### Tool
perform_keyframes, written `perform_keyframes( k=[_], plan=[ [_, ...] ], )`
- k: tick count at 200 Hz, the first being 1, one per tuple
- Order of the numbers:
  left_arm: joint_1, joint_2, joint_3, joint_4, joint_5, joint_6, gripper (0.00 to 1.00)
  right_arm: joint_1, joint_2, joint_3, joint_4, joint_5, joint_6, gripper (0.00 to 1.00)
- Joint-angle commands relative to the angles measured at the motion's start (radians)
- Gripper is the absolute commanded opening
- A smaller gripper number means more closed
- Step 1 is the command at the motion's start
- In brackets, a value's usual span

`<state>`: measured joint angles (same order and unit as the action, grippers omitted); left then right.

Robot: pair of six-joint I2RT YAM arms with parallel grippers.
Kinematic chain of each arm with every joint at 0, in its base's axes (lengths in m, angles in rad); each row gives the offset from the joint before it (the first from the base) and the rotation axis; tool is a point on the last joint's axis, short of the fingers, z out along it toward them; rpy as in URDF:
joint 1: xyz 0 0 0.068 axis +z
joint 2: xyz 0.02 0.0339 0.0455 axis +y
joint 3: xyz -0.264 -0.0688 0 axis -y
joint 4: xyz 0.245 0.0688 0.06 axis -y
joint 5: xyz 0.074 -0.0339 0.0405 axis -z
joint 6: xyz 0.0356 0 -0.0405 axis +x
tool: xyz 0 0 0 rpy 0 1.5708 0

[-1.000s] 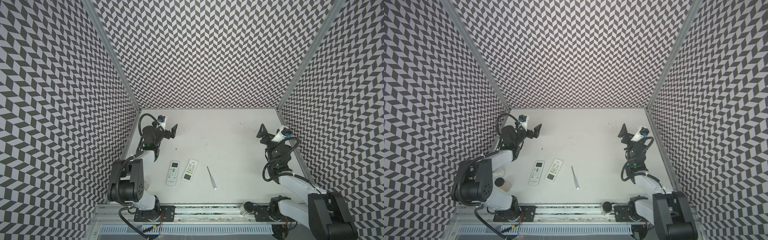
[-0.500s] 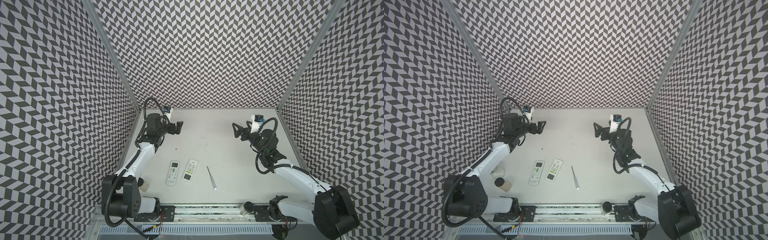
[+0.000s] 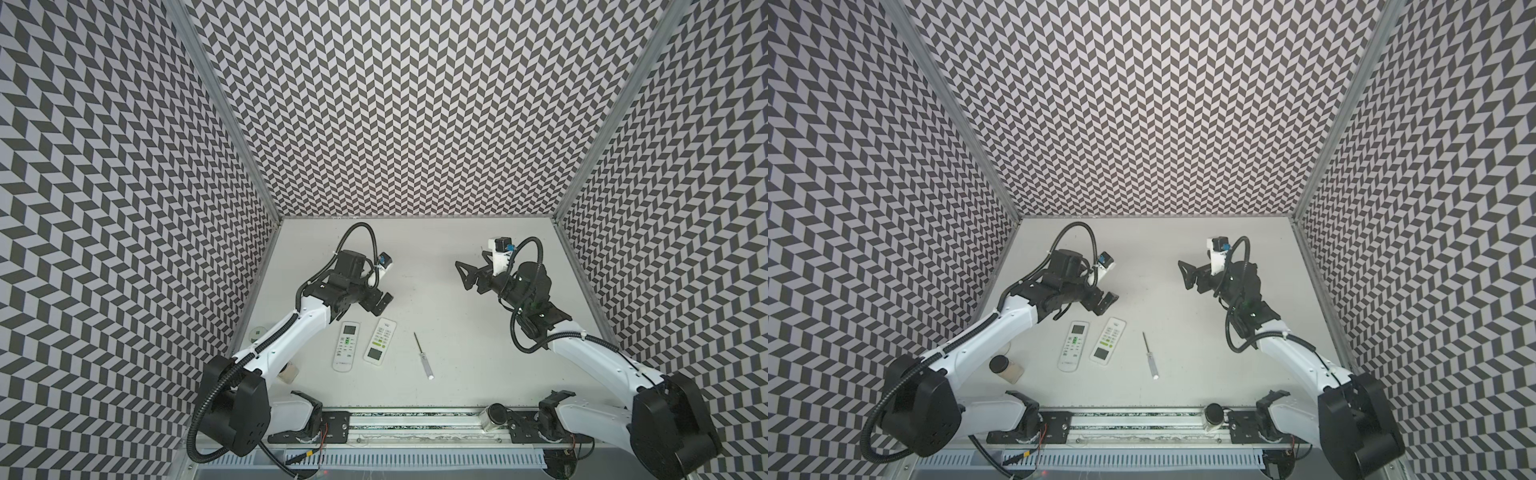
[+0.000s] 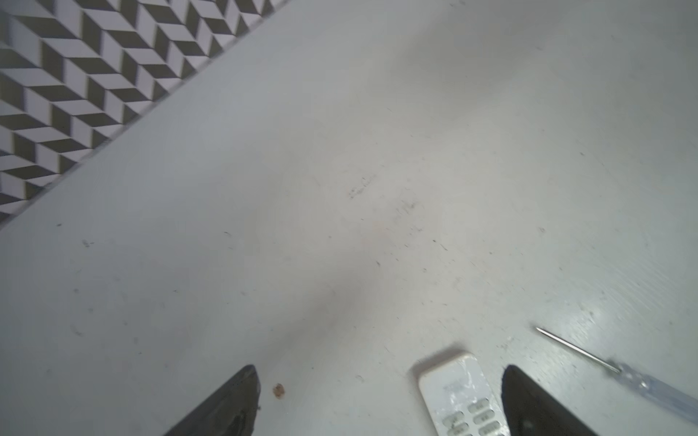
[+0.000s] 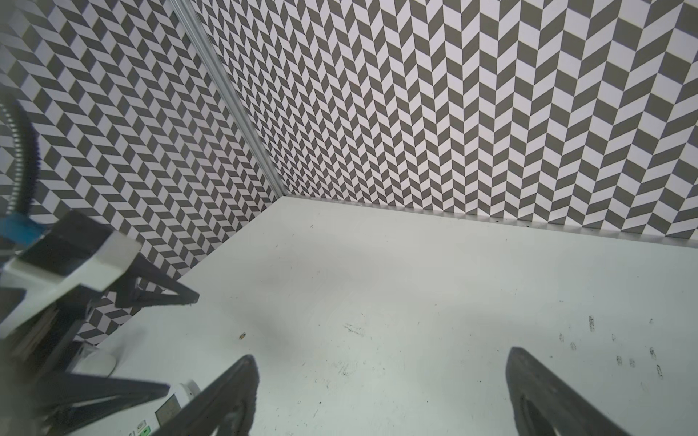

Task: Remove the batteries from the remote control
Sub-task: 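Move the left gripper down over the TCL remote while the right arm rises, then grasp the TCL remote's button end with the left gripper and lift it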

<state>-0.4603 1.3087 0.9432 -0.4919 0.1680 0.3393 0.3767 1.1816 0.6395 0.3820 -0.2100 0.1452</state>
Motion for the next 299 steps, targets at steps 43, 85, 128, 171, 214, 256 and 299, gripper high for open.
perform_keyframes(
  k=[43, 85, 128, 171, 214, 256, 299],
  plan=[
    [-0.076, -0.005, -0.101, -0.125, -0.006, 0.061, 1.0, 0.004, 0.016, -0.03, 0.028, 0.005, -0.014, 0.99],
    [-0.117, 0.023, -0.138, -0.138, -0.012, 0.079, 1.0, 0.003, 0.002, -0.041, 0.018, 0.069, -0.038, 0.99],
    [-0.143, 0.069, -0.177, -0.097, -0.048, 0.063, 1.0, 0.005, 0.019, -0.05, 0.054, 0.077, -0.062, 0.99],
    [-0.159, 0.108, -0.232, -0.058, -0.08, 0.058, 1.0, 0.004, -0.013, -0.077, 0.066, 0.101, -0.076, 0.99],
    [-0.176, 0.124, -0.242, -0.065, -0.078, 0.064, 1.0, 0.004, -0.036, -0.099, 0.087, 0.116, -0.092, 0.99],
    [-0.178, 0.13, -0.255, -0.053, -0.085, 0.08, 0.95, 0.005, -0.038, -0.092, 0.075, 0.123, -0.103, 0.99],
    [-0.177, 0.114, -0.29, -0.038, -0.159, 0.124, 0.86, 0.005, -0.058, -0.106, 0.076, 0.146, -0.128, 0.99]
  ],
)
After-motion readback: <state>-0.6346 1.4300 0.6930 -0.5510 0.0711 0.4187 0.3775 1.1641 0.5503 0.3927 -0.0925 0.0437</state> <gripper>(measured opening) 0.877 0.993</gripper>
